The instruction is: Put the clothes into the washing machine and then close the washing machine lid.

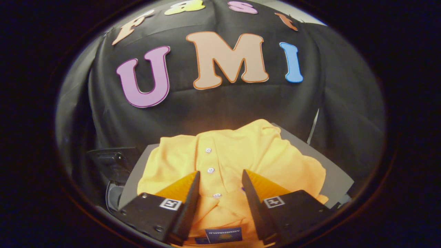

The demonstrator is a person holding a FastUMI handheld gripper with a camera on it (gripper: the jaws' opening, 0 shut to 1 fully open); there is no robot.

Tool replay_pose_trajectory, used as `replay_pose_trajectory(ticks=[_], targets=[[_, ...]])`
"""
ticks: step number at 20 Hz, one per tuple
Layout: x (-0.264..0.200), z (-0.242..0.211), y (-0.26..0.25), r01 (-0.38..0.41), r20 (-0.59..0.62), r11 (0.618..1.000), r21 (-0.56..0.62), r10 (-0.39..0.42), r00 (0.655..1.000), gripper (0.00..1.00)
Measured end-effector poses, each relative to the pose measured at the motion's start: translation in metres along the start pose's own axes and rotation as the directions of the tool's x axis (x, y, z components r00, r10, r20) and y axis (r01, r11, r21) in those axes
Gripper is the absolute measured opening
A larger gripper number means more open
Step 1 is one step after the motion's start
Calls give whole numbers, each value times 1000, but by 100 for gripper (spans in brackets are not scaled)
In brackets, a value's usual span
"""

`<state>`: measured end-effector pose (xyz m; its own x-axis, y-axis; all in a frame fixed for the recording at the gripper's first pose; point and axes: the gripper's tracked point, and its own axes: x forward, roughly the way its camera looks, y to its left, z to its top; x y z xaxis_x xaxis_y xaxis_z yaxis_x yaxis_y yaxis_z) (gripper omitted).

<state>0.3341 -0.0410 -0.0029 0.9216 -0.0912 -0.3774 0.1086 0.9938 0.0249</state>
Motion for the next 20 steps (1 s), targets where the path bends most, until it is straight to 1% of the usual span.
replay_pose_trajectory(ticks=[1,3,5,8,10,12,16,20], targets=[[-3,0,-2,15,-19,1000,-5,-15,1000,46],[-6,-4,-2,36,-43,999,35,-35,998,18],[-9,-1,-3,62,-45,998,21,-61,997,11],[-21,10,-2,118,-12,992,-37,-119,993,8],[-44,24,1,153,45,986,-62,-150,988,8],[-63,49,9,175,124,981,-84,-164,979,8],[-100,86,25,190,214,978,-88,-167,962,8],[-134,115,55,150,280,986,-67,-126,952,8]])
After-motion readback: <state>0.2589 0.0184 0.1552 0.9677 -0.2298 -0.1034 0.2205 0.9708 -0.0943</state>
